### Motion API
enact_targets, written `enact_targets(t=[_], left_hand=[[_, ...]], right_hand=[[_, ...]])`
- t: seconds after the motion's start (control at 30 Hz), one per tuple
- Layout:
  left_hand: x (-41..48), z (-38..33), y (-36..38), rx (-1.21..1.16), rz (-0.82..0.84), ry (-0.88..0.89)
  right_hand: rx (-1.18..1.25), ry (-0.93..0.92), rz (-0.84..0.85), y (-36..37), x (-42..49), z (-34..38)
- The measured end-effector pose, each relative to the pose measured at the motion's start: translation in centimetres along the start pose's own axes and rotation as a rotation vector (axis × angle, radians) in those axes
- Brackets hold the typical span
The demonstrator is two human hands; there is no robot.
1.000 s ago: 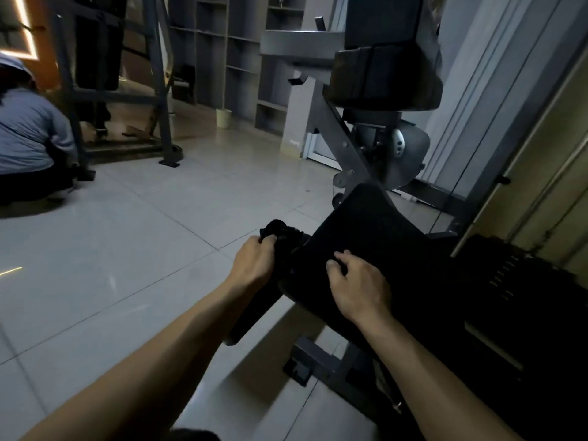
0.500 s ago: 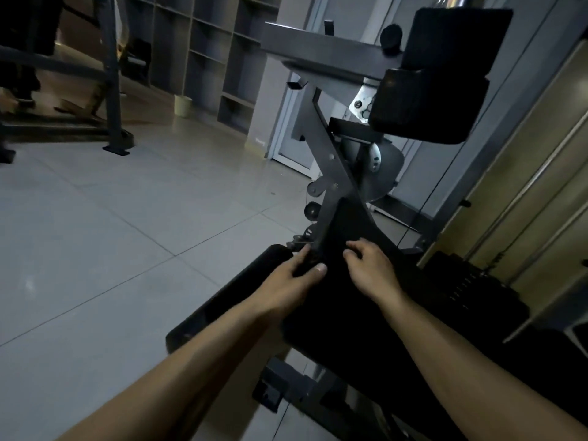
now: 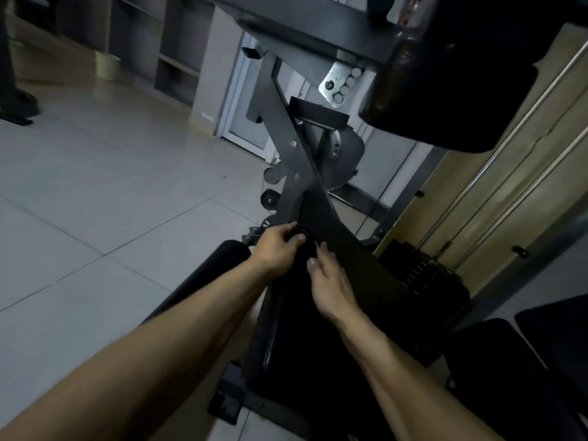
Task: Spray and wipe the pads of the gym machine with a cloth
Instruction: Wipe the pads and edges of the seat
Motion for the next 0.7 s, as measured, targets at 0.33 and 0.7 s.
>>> enact_targets(t=[0.33,0.7], left_hand=[[1.9,3.5,-2.7,-0.151,-0.269,-0.244],[2.9,2.7,0.5,-0.340,-0.042,-0.066]], right_hand=[[-0.094,-0.055,-0.151,-1.1,2.0,0.2],[-0.011,0.028,-0.067,-0.2,5.3,-0.1]])
Point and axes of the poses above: each hand's wrist, its own x-axis towards the middle knuckle, its own y-axis out of the palm, z = x × y, the point moved 4 cm from there along x, towards the middle knuckle, and after that the axes turned 6 degrees about x, right-handed, at the moved point
